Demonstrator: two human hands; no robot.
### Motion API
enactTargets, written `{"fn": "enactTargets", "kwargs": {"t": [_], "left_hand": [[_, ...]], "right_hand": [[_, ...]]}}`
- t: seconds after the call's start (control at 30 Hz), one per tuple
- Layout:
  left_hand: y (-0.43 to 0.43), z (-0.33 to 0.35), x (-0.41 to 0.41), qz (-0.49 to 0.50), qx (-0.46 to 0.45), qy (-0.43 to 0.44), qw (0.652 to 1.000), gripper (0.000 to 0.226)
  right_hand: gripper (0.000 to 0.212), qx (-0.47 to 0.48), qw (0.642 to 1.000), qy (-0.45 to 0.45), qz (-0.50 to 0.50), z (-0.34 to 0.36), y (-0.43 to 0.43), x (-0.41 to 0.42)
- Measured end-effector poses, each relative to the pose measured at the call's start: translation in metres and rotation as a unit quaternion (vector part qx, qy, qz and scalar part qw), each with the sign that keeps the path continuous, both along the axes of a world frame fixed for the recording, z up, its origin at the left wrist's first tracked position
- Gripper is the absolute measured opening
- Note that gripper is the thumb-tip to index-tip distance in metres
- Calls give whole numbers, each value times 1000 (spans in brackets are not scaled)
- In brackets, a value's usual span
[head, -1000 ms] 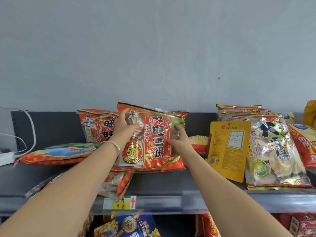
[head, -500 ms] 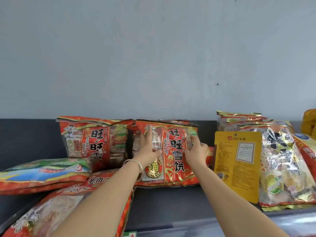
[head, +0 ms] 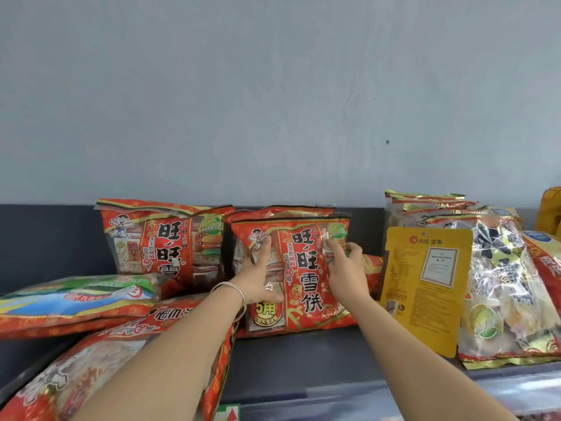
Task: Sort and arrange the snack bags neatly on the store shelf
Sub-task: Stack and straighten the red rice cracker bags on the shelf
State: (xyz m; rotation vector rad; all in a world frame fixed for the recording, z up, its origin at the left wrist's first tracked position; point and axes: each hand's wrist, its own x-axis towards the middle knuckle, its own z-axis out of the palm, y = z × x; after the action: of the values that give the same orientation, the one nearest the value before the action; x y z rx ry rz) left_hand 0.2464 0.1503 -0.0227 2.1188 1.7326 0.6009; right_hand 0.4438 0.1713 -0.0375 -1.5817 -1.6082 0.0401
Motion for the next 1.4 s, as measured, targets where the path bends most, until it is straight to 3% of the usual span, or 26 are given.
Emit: {"fn": "enactTargets", "kwargs": {"t": [0.2, 0.4, 0.6, 0.87, 1.03, 1.13, 1.3, 1.4], "left_hand": [[-34, 4, 1, 26, 48, 46, 997, 97], [-91, 25, -5, 48, 98, 65, 992, 52], [-140, 28, -40, 87, 85, 95, 988, 39], [-185, 32, -125, 177, 131, 93, 971, 34], [-189, 28, -186, 226, 131, 179, 948, 36], [-184, 26, -220, 239, 135, 220, 936, 35], [-167, 22, -267, 232, 147, 201, 940, 35], [-156, 20, -282, 217, 163, 169, 947, 32]], "right_hand": [[57, 36, 994, -97, -18, 12, -32, -15], [44, 43, 984, -112, 133, 15, -73, -42], [40, 34, 950, -108, 291, 23, -103, -90], [43, 0, 906, -171, 387, 36, -120, -176], [46, -25, 885, -217, 412, 41, -117, -235], [50, -45, 863, -290, 412, 44, -113, -270], [53, -34, 832, -456, 315, 40, -112, -314], [36, -26, 831, -490, 261, 35, -113, -329]]}}
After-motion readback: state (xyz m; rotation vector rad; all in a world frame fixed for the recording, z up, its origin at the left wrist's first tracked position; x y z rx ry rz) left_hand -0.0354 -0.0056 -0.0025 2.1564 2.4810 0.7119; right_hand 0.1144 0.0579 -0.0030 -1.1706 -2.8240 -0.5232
